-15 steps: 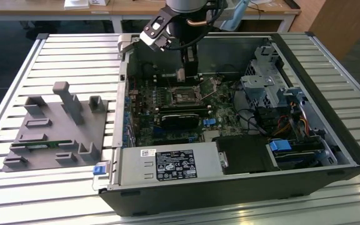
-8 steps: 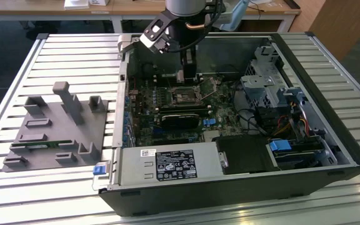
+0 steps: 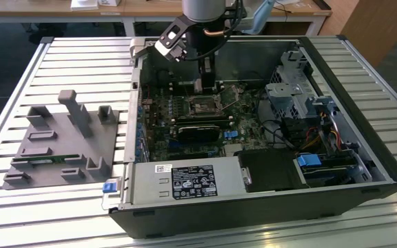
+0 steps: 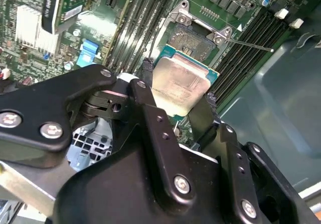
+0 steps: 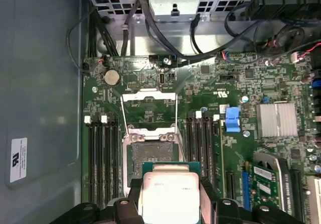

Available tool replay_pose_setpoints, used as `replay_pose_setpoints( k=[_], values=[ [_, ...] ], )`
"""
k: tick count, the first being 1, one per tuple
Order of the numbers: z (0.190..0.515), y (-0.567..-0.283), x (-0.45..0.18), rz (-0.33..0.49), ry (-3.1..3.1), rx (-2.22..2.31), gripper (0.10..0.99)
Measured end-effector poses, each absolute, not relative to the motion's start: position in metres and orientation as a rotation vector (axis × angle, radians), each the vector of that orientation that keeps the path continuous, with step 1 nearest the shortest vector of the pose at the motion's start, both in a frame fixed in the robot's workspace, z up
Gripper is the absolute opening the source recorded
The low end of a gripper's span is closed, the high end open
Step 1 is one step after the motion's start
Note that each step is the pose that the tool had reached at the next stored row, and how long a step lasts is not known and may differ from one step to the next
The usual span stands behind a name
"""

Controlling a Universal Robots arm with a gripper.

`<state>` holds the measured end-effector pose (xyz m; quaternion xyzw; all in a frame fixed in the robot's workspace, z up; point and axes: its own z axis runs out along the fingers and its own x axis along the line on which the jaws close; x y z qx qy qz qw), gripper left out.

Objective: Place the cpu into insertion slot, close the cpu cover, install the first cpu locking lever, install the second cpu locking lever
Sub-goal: 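Place the cpu into insertion slot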

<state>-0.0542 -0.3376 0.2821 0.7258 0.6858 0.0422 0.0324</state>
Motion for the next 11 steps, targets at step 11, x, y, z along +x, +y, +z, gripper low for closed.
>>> replay_pose_setpoints(
  k=[11],
  values=[
    [0.264,-0.335,-0.054,0.127,2.049,2.289,0.533]
  ],
)
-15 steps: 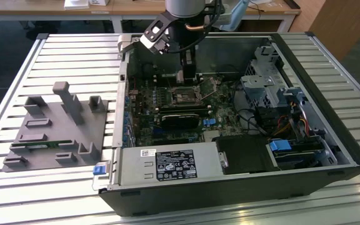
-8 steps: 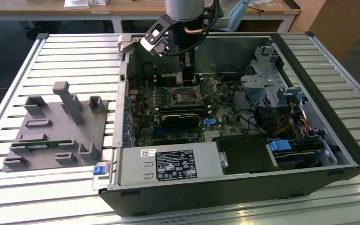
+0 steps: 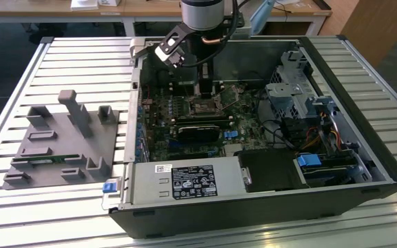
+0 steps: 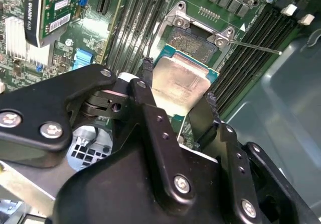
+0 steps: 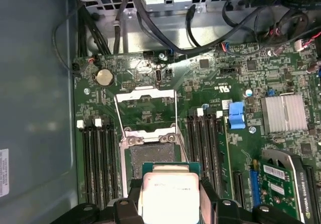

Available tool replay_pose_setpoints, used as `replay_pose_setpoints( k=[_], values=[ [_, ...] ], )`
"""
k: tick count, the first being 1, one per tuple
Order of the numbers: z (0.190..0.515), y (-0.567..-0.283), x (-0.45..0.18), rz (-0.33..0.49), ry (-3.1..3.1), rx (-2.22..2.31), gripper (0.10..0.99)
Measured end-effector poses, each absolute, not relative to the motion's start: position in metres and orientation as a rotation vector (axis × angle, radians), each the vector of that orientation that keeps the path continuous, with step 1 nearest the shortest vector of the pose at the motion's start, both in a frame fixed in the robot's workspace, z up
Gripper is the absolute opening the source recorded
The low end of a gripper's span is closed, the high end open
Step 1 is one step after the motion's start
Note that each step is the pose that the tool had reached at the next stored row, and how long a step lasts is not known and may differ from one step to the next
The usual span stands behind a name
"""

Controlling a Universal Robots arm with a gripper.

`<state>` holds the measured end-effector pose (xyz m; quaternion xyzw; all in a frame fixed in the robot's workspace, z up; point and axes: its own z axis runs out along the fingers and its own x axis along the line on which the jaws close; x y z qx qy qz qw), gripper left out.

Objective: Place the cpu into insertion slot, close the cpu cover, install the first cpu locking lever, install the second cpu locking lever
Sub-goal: 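Place the cpu into insertion slot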

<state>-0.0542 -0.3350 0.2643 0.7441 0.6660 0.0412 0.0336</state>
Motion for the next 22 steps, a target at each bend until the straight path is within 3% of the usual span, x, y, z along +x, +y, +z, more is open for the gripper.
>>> replay_pose_setpoints(
  k=[22],
  values=[
    [0.233,-0.327,-0.054,0.127,2.077,2.265,0.533]
  ],
)
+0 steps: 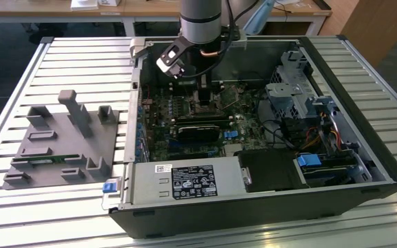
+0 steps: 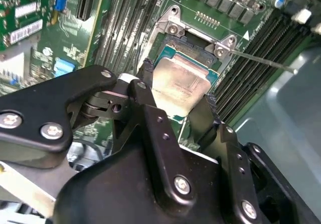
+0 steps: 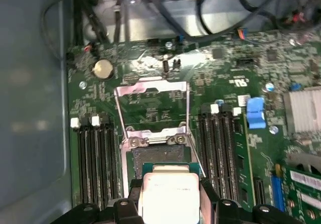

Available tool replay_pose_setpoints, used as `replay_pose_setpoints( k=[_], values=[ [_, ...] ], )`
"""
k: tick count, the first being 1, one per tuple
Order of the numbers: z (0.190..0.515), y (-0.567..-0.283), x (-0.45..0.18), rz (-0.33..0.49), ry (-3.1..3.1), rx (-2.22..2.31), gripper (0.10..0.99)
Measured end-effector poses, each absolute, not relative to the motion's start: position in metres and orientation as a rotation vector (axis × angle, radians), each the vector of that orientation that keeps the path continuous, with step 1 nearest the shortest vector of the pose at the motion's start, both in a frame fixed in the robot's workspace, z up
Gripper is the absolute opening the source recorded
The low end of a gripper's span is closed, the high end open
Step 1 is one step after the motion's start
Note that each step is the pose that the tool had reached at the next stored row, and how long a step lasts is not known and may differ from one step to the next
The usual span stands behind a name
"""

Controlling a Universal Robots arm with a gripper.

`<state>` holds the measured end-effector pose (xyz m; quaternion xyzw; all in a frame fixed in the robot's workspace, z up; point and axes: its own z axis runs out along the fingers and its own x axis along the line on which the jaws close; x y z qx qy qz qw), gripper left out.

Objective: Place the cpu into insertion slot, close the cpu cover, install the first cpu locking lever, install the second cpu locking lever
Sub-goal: 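Place the cpu into insertion slot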

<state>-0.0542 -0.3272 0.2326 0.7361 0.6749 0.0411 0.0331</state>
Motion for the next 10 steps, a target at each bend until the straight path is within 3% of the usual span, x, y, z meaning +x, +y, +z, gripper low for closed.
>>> replay_pose_setpoints(
  k=[10],
  values=[
    [0.219,-0.325,-0.054,0.128,2.161,2.187,0.533]
  ],
)
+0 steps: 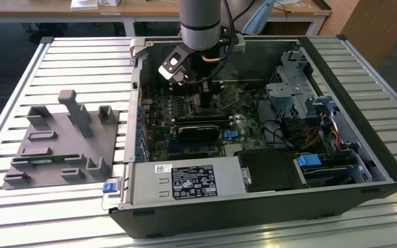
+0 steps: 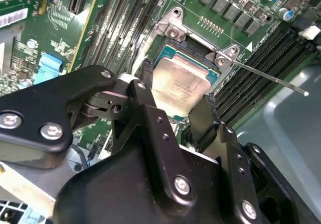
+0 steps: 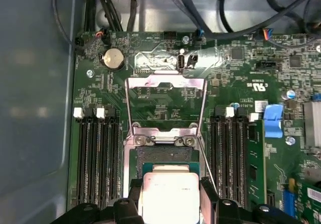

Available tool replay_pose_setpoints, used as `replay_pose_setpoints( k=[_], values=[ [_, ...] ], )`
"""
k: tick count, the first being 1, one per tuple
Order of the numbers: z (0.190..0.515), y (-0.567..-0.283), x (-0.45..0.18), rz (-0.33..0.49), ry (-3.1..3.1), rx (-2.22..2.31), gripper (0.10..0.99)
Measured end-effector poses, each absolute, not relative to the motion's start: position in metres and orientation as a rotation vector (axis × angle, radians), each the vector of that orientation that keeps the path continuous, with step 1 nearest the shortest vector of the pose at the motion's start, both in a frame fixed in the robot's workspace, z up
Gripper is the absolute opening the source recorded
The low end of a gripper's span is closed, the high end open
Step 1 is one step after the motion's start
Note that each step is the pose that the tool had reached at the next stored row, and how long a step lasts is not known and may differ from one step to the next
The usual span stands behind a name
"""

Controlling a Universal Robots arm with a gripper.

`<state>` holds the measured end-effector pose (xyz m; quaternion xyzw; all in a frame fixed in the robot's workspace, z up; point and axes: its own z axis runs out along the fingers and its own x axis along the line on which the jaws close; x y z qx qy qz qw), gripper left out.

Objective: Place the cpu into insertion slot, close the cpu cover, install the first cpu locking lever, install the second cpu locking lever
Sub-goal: 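Place the cpu into insertion slot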

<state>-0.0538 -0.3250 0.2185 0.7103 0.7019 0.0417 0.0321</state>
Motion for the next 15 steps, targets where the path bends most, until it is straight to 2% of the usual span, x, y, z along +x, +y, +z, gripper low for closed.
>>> replay_pose_setpoints(
  k=[15],
  values=[
    [0.2167,-0.3249,-0.0526,0.129,2.168,2.18,0.533]
  ],
)
